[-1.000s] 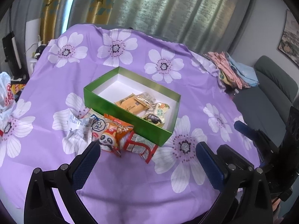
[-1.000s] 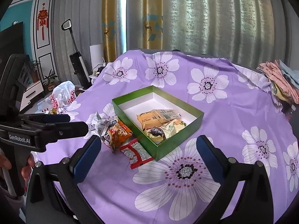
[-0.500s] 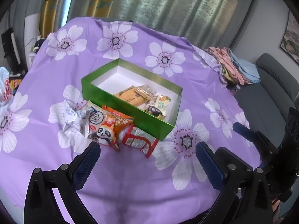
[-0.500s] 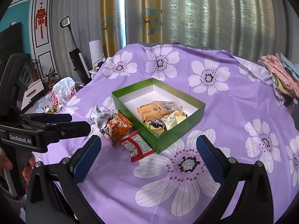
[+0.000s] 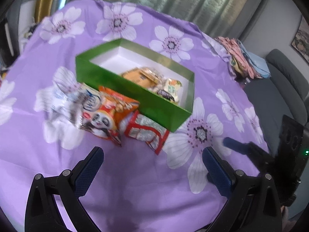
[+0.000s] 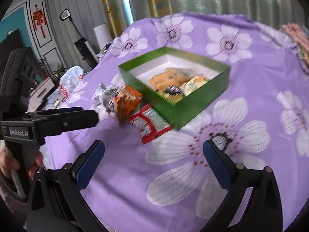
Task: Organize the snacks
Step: 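Withdraw the left tool and turn toward the red-and-silver snack bag, then move the open left tool down to the red-and-silver snack bag, then close the left tool on the red-and-silver bag and lift it, then carry the red-and-silver bag over the green box with the left tool, then lower the red-and-silver bag into the box and open the left tool, then withdraw the left tool and move toward the orange panda snack bag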
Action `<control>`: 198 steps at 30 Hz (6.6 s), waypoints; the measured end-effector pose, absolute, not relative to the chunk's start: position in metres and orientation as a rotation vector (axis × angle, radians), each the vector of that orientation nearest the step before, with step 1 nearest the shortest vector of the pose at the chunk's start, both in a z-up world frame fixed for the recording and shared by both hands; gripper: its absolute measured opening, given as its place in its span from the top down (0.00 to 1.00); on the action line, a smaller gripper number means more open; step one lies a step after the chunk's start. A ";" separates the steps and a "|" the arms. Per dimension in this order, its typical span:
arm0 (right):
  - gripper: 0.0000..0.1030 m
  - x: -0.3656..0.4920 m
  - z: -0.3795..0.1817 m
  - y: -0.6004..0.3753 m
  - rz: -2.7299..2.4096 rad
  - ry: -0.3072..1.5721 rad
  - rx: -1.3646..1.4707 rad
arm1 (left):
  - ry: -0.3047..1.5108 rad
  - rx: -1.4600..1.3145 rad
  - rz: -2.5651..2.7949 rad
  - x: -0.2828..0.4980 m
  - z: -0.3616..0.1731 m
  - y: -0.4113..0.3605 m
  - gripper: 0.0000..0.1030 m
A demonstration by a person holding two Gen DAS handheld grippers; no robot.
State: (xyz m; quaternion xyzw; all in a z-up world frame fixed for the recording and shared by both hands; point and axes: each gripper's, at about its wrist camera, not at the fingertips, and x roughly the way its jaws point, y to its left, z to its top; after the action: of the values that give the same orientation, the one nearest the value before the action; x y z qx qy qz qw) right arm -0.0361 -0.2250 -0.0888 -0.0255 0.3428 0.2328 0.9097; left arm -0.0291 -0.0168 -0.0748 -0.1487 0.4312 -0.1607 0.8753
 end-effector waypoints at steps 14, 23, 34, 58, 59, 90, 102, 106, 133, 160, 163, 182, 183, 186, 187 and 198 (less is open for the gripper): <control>0.17 0.017 -0.139 -0.222 0.714 0.807 0.066 | 0.994 -0.504 -0.339 0.008 -0.115 -0.029 0.02; 0.15 0.048 -0.151 -0.208 0.738 0.845 0.071 | 1.003 -0.603 -0.282 0.028 -0.133 -0.022 0.07; 0.16 0.028 -0.145 -0.168 0.955 0.885 -0.006 | 1.008 -0.584 -0.255 0.020 -0.133 0.005 0.16; 0.09 0.049 -0.141 -0.166 1.008 0.928 0.071 | 1.025 -0.603 -0.291 0.021 -0.132 0.008 0.16; 0.08 0.048 -0.139 -0.167 0.971 0.914 0.055 | 1.024 -0.598 -0.287 0.020 -0.133 0.008 0.17; 0.64 -0.010 -0.136 -0.168 0.821 0.863 -0.124 | 0.995 -0.424 -0.298 -0.033 -0.108 -0.024 0.52; 0.64 -0.032 -0.084 -0.190 0.780 0.690 -0.114 | 0.862 -0.327 -0.351 -0.037 -0.052 -0.047 0.52; 0.64 -0.027 -0.070 -0.196 0.760 0.647 -0.106 | 0.836 -0.306 -0.368 -0.026 -0.038 -0.052 0.52; 0.64 0.093 -0.056 -0.207 0.656 0.636 -0.047 | 0.868 -0.289 -0.409 0.102 -0.046 -0.063 0.52; 0.07 0.062 -0.041 -0.220 0.447 0.596 -0.089 | 0.841 -0.241 -0.278 0.071 -0.027 -0.037 0.01; 0.05 0.048 -0.034 -0.223 0.426 0.581 -0.095 | 0.820 -0.239 -0.268 0.057 -0.020 -0.031 0.01; 0.01 -0.029 -0.001 -0.214 0.446 0.492 -0.131 | 0.757 -0.301 -0.203 -0.023 0.002 0.010 0.01; 0.01 -0.031 -0.001 -0.213 0.446 0.491 -0.133 | 0.759 -0.303 -0.198 -0.026 0.001 0.012 0.01; 0.01 -0.037 0.000 -0.209 0.447 0.492 -0.142 | 0.765 -0.315 -0.195 -0.032 -0.003 0.017 0.01; 0.01 -0.040 0.000 -0.207 0.450 0.493 -0.144 | 0.767 -0.319 -0.193 -0.034 -0.005 0.018 0.01; 0.01 -0.044 -0.012 -0.188 0.474 0.525 -0.188 | 0.810 -0.355 -0.169 -0.042 -0.028 0.035 0.01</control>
State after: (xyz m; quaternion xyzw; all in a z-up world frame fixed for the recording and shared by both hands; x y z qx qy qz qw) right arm -0.0444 -0.1877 -0.0123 -0.0921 0.2566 0.2317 0.9338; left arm -0.0417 0.0349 -0.0277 -0.1715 0.3916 -0.0815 0.9003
